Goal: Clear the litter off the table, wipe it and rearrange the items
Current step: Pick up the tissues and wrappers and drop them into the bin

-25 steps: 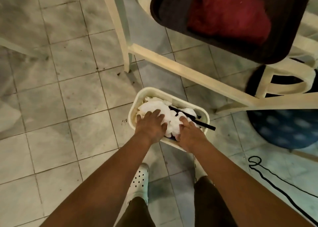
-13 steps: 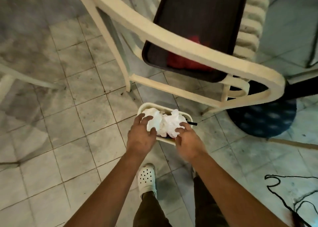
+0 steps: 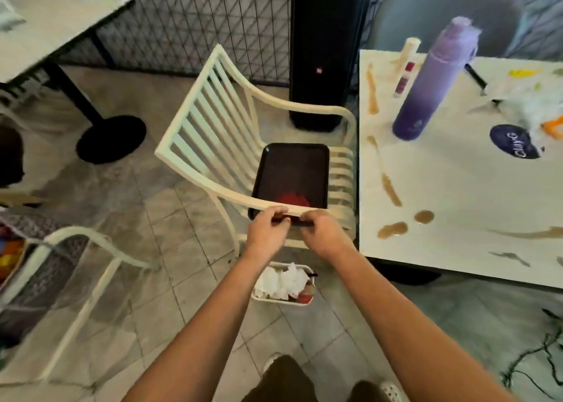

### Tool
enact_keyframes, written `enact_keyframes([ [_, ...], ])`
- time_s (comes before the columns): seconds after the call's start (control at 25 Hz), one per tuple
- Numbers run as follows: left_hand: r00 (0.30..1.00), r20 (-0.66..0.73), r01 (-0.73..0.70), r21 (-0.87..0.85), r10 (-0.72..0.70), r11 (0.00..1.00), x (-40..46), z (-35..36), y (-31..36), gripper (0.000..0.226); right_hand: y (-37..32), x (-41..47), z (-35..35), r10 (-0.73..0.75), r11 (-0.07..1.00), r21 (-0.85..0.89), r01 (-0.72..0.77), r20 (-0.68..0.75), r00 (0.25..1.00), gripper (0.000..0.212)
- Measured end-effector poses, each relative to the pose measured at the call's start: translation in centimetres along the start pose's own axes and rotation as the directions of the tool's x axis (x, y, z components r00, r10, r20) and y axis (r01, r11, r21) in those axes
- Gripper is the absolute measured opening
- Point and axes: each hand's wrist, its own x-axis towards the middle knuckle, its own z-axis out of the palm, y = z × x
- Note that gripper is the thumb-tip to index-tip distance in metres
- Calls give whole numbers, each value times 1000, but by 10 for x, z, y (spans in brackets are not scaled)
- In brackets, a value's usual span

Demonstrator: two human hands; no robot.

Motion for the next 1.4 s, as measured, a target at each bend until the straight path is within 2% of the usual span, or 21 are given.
enact_keyframes([
  [0.12, 991, 3, -132, -8, 132, 991, -13, 13, 64, 28, 3, -13, -72, -29, 999, 22, 33, -152, 988, 34],
  [0.24, 977, 38, -209, -15, 210, 978, -27, 47, 122, 28, 35, -26, -133, -29, 998, 46, 43, -262, 965, 32],
  [0.4, 956, 118, -265, -50, 270, 963, -51, 113, 191, 28, 105, -49, -210, -10, 1000, 11, 13, -299, 954, 32],
  [0.6, 933, 165, -325, 2, 320, 946, -74, 188, 265, 28, 181, -69, -290, 51, 998, -17, -60, -326, 944, 33],
  [0.96, 900, 267, -369, 45, 345, 928, -31, 270, 332, 29, 262, -52, -386, 138, 990, 11, -144, -378, 916, 35],
  [1.2, 865, 369, -399, 93, 341, 912, 37, 321, 376, 31, 323, -12, -438, 286, 956, 69, -284, -425, 859, 33],
  [1.4, 846, 413, -436, 174, 336, 883, 79, 362, 385, 33, 368, 14, -455, 365, 928, 94, -360, -419, 831, 33],
])
